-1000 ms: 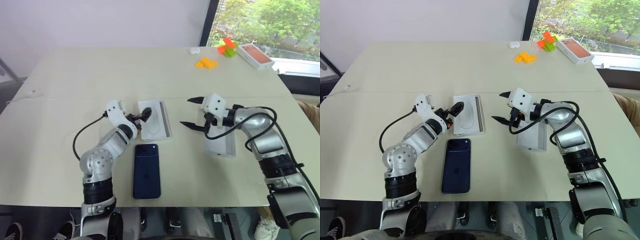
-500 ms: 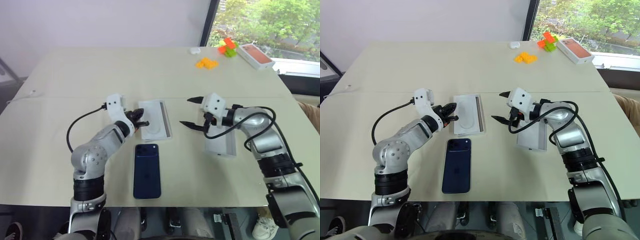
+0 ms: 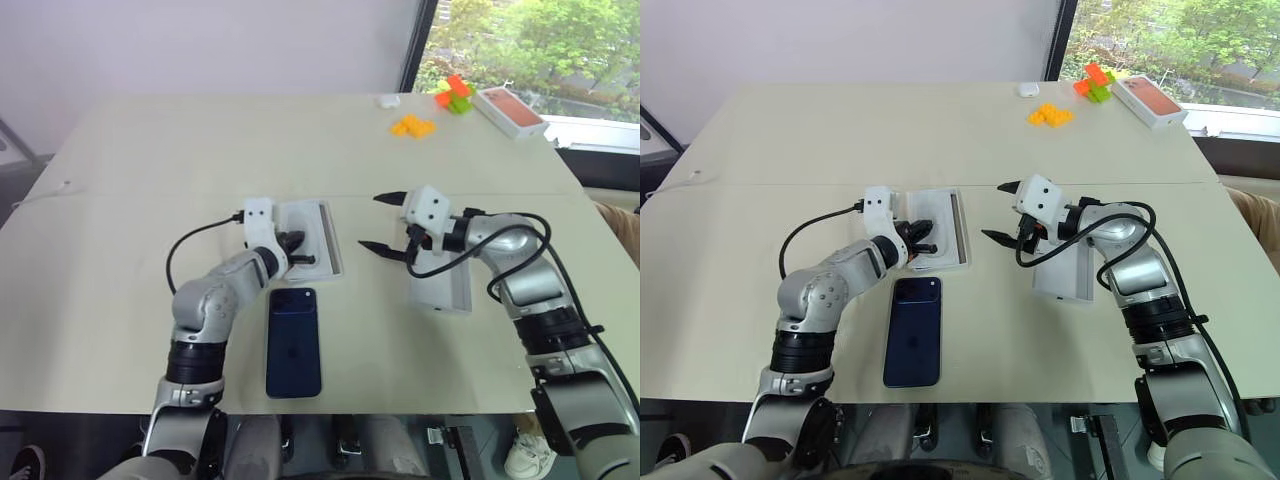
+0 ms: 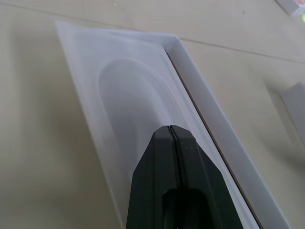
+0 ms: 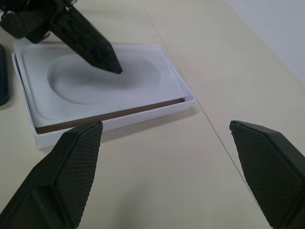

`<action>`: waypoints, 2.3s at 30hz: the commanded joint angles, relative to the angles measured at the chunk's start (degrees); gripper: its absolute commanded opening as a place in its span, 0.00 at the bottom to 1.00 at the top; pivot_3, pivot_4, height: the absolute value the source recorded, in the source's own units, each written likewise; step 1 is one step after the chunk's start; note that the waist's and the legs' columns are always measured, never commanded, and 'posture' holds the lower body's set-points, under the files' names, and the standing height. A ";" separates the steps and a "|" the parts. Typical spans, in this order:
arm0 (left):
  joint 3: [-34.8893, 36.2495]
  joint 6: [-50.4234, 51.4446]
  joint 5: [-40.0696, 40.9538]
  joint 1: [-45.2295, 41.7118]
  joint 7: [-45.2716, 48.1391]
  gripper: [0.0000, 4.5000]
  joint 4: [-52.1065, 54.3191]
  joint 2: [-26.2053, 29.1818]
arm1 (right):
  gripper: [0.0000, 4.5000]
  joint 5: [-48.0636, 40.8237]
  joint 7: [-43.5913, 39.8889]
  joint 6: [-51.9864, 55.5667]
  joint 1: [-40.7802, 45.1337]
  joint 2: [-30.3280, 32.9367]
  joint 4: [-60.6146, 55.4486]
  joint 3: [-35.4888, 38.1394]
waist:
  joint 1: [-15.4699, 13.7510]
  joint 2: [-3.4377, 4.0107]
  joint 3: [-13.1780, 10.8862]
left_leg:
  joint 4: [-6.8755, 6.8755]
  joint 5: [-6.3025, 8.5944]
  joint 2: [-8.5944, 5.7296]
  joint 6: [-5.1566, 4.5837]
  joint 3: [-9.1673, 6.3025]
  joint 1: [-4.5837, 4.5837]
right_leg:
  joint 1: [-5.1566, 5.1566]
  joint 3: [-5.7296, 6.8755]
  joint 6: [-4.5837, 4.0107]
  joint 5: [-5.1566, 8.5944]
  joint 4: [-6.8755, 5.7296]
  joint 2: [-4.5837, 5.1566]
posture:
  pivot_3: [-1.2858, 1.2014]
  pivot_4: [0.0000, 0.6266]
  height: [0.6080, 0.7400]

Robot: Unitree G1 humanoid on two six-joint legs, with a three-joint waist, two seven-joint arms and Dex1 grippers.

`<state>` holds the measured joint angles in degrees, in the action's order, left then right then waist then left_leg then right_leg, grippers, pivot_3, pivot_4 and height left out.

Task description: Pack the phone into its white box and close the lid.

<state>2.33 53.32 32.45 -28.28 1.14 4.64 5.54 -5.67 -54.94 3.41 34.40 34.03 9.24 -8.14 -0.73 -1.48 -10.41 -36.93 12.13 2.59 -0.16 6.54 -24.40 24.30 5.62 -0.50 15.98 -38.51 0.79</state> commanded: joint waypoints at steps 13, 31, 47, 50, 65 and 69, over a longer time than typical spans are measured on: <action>-1.82 -2.88 -5.65 -3.90 4.64 0.00 -3.51 -1.20 | 1.00 0.30 1.24 -0.66 1.32 0.23 -1.26 1.34 | 0.01 0.00 0.00 | 0.00 0.00 0.00 0.00 0.00 0.00 | 0.00 0.00 -0.01 -0.01 0.00 0.01 | 0.52 0.24 0.98; 1.84 3.30 -3.79 -0.13 7.77 0.00 7.59 4.39 | 1.00 -2.68 1.08 3.74 2.90 -2.22 -1.72 1.75 | -0.01 0.01 0.00 | 0.03 0.00 0.01 0.01 0.00 0.01 | 0.00 0.00 -0.06 -0.03 0.00 0.01 | 0.52 0.24 0.98; 0.61 0.28 -7.63 0.32 7.21 0.00 2.98 2.65 | 0.01 -0.16 6.10 8.75 -3.02 -9.33 -9.45 -5.11 | 0.07 0.01 0.00 | 0.04 0.00 0.00 0.00 0.00 0.00 | 0.00 0.00 -0.02 -0.01 0.00 0.03 | 0.52 0.24 0.98; -0.40 0.31 -8.27 0.89 7.56 0.00 1.76 2.48 | 0.01 3.29 7.93 8.01 -3.48 -9.98 -8.68 -7.62 | -0.01 0.02 0.01 | 0.04 0.00 0.00 0.00 0.00 0.01 | 0.01 0.00 -0.02 -0.01 0.00 0.03 | 0.52 0.24 0.98; -0.44 -0.71 -10.06 0.83 8.02 0.00 1.01 2.96 | 0.01 12.97 7.92 1.62 -4.02 -7.26 -4.76 -12.41 | -0.01 0.02 0.04 | 0.03 0.00 -0.01 0.00 0.00 0.02 | -0.02 0.00 0.01 0.01 0.00 0.04 | 0.52 0.24 0.98; 0.50 -1.50 -9.23 0.41 8.53 0.00 1.88 2.37 | 0.01 9.80 7.24 4.13 -3.42 -8.43 -5.91 -10.33 | 0.01 0.02 0.03 | 0.03 0.00 0.00 0.00 0.00 0.02 | -0.01 0.00 0.00 0.00 0.00 0.04 | 0.52 0.24 0.98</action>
<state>2.82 52.22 23.17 -27.81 9.21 6.26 8.02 5.75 -47.59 6.90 29.82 25.85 4.58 -20.61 -0.72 -1.47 -10.38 -36.90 12.13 2.59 -0.16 6.54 -24.38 24.29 5.62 -0.50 15.98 -38.51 0.83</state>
